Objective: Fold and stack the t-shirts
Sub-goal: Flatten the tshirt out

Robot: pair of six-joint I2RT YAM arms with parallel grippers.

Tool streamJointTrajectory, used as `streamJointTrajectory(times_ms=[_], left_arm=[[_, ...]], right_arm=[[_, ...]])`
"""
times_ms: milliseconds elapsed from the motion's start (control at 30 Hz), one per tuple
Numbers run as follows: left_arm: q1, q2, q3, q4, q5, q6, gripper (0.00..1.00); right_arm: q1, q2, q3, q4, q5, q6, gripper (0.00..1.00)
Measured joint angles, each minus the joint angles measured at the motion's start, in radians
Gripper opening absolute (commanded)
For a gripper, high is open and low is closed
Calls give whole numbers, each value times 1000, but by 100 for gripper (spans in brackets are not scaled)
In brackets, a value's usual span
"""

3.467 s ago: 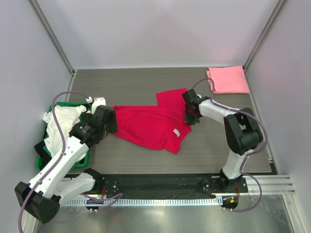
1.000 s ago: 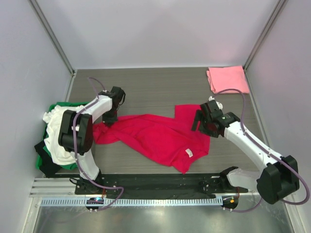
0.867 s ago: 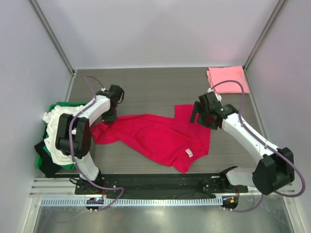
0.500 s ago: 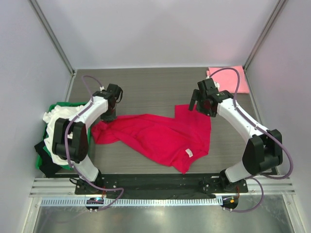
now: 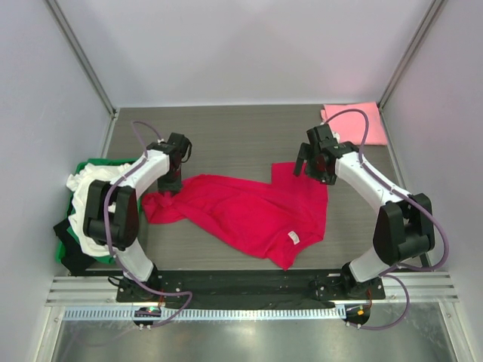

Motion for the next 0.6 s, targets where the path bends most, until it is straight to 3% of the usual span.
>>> streamJointTrajectory(times_ms=[600], left_arm=[[0, 96, -2, -18, 34, -1, 38]], right_arm=[[-51, -5, -77, 30, -45, -29, 87]])
